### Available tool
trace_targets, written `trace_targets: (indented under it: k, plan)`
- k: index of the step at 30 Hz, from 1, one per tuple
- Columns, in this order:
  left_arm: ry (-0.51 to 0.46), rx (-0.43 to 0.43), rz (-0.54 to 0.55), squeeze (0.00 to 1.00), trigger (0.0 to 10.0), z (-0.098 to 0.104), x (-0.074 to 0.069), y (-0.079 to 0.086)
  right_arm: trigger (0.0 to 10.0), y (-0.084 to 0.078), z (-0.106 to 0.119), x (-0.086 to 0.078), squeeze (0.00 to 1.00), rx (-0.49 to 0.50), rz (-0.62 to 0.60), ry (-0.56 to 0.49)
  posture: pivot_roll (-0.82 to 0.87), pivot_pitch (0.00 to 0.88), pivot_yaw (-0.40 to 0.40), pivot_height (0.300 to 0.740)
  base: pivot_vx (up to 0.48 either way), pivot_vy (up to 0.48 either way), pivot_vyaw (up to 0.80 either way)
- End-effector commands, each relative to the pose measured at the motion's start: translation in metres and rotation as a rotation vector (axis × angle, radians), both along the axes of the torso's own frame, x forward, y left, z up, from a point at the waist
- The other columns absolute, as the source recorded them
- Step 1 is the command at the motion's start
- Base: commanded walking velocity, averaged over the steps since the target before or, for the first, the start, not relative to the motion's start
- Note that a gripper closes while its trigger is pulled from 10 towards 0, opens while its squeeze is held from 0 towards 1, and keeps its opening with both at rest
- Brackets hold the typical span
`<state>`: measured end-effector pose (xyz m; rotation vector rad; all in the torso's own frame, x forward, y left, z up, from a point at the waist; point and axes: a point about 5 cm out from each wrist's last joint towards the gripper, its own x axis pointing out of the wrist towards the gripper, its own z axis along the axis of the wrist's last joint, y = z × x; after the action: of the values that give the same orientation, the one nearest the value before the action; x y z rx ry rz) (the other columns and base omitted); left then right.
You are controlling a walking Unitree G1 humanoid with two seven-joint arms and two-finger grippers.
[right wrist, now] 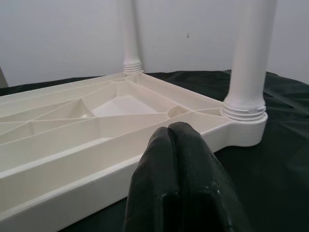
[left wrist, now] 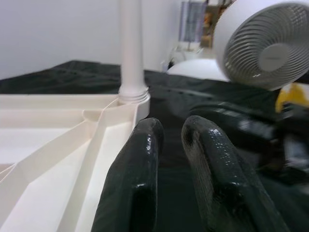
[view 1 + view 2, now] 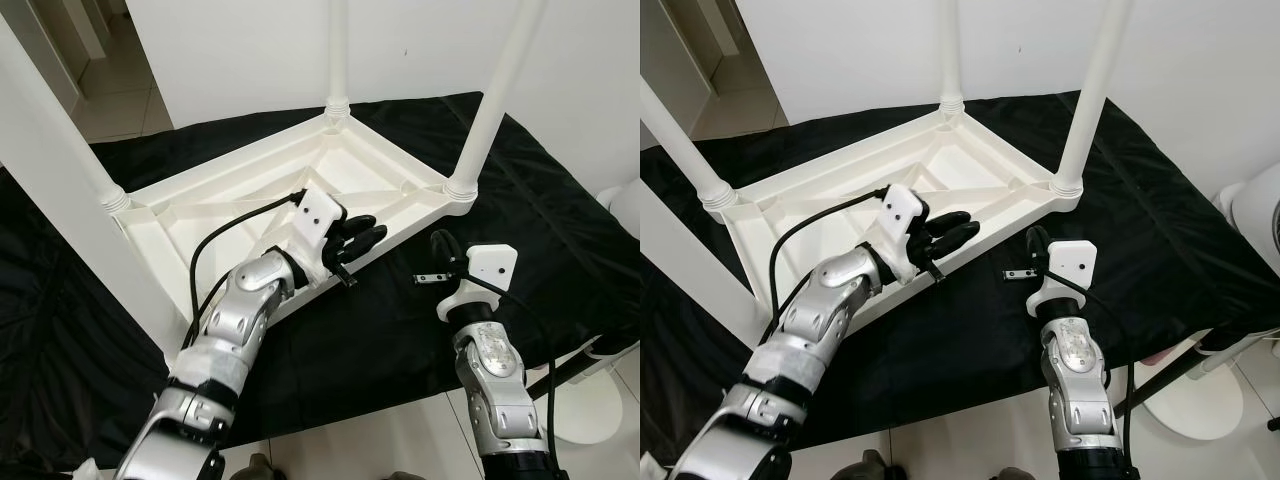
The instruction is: Building children table
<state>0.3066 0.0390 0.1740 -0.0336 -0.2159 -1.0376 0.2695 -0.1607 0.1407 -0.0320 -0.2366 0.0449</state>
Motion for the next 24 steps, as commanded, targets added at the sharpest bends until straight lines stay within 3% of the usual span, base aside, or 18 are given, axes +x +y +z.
trace_targets:
  k: [1, 8, 12, 15, 20, 24]
  plan:
    - [-0.061, 0.048, -0.132, 0.0, 10.0, -0.001, -0.01, 0.0, 10.0, 0.003, -0.003, 0.001, 0.0, 0.008, -0.001, 0.002, -0.03, 0.0, 0.061, 0.74, 0.0, 0.0, 0.0]
    - [-0.09, 0.049, -0.1, 0.0, 10.0, -0.008, -0.012, 0.006, 10.0, 0.0, -0.007, 0.001, 0.0, 0.015, -0.028, 0.003, -0.03, 0.0, 0.059, 0.74, 0.0, 0.0, 0.0]
    - [-0.164, 0.046, -0.016, 0.0, 10.0, -0.007, -0.015, 0.02, 10.0, -0.003, -0.007, 0.002, 0.0, 0.009, -0.051, -0.012, -0.04, 0.0, 0.072, 0.74, 0.0, 0.0, 0.0]
    - [-0.12, 0.031, 0.035, 0.0, 10.0, -0.007, -0.011, 0.033, 10.0, -0.012, -0.006, 0.002, 0.0, 0.01, -0.09, -0.025, -0.03, 0.0, 0.078, 0.74, 0.0, 0.0, 0.0]
    - [-0.135, 0.01, 0.02, 0.0, 10.0, -0.003, -0.011, 0.039, 10.0, -0.015, -0.004, 0.003, 0.0, 0.009, -0.105, -0.038, -0.03, 0.0, 0.085, 0.74, 0.0, 0.0, 0.0]
    - [-0.168, 0.049, -0.027, 0.0, 10.0, -0.002, -0.015, 0.042, 10.0, -0.019, -0.002, 0.003, 0.0, 0.001, -0.114, -0.04, -0.03, 0.0, 0.076, 0.74, 0.0, 0.0, 0.0]
